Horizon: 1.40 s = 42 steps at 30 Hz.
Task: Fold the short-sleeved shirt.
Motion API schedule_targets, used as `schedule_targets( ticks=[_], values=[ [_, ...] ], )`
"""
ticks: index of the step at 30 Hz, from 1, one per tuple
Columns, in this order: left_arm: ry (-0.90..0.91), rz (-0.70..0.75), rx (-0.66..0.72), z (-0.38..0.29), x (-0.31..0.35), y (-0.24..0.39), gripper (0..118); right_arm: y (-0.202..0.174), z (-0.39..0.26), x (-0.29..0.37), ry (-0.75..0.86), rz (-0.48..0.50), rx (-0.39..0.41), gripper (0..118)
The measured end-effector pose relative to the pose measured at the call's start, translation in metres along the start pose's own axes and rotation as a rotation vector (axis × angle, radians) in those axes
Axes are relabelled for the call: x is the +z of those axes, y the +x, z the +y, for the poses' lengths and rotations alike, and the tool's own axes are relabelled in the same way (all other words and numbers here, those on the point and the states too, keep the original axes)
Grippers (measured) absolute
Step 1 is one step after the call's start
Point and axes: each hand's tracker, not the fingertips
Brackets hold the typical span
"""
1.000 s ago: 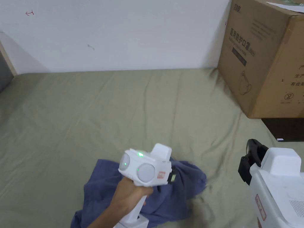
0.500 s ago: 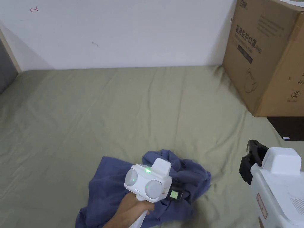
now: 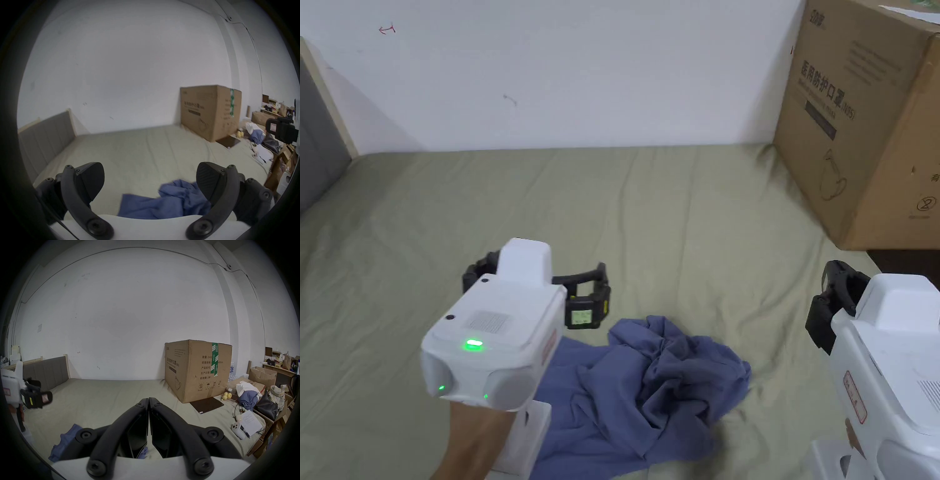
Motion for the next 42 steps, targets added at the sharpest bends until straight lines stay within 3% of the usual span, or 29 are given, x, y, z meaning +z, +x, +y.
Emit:
schedule_targets(
  ticks=[1, 4, 6, 7, 8, 10, 15, 23, 30, 32, 34, 35, 37, 38, 39, 42],
  values=[
    [0.026, 0.028, -0.005, 0.0, 0.004, -0.006, 95, -0.002, 0.003, 0.002, 0.004, 0.002, 0.001, 1],
    [0.061, 0.079, -0.021, -0.003, 0.014, -0.015, 88, -0.006, 0.006, 0.004, 0.015, 0.011, 0.004, 1],
    [0.08, 0.088, -0.018, -0.006, 0.017, -0.019, 59, -0.009, 0.009, 0.006, 0.018, 0.018, 0.007, 1],
    [0.081, 0.093, -0.017, -0.008, 0.02, -0.02, 32, -0.011, 0.01, 0.007, 0.02, 0.02, 0.008, 1],
    [0.077, 0.098, -0.018, -0.009, 0.018, -0.021, 14, -0.012, 0.01, 0.007, 0.021, 0.023, 0.01, 1],
    [0.051, 0.087, -0.018, -0.01, 0.016, -0.025, 0, -0.012, 0.008, 0.005, 0.021, 0.028, 0.01, 1],
    [0.007, 0.071, -0.001, -0.015, 0.015, -0.026, 0, -0.013, 0.005, 0.004, 0.014, 0.035, 0.012, 1],
    [-0.394, 0.052, 0.13, -0.072, 0.002, -0.045, 0, -0.015, -0.003, 0.0, -0.012, 0.043, 0.011, 1],
    [-0.613, 0.044, 0.207, -0.145, 0.018, -0.061, 0, -0.022, -0.01, -0.004, -0.04, 0.059, 0.021, 1],
    [-0.654, 0.061, 0.222, -0.155, 0.025, -0.063, 6, -0.024, -0.013, -0.006, -0.052, 0.068, 0.021, 1],
    [-0.706, 0.076, 0.265, -0.165, 0.024, -0.067, 12, -0.025, -0.019, -0.01, -0.063, 0.074, 0.023, 1],
    [-0.71, 0.081, 0.296, -0.169, 0.026, -0.07, 28, -0.026, -0.02, -0.011, -0.067, 0.076, 0.024, 1],
    [-0.752, 0.108, 0.333, -0.178, 0.024, -0.074, 80, -0.027, -0.024, -0.013, -0.074, 0.078, 0.023, 1],
    [-0.764, 0.122, 0.353, -0.184, 0.023, -0.075, 93, -0.027, -0.026, -0.014, -0.078, 0.08, 0.023, 1],
    [-0.776, 0.126, 0.361, -0.193, 0.018, -0.08, 98, -0.027, -0.027, -0.015, -0.083, 0.082, 0.022, 1],
    [-0.818, 0.138, 0.366, -0.207, 0.011, -0.08, 98, -0.026, -0.031, -0.019, -0.095, 0.083, 0.023, 1]
  ],
)
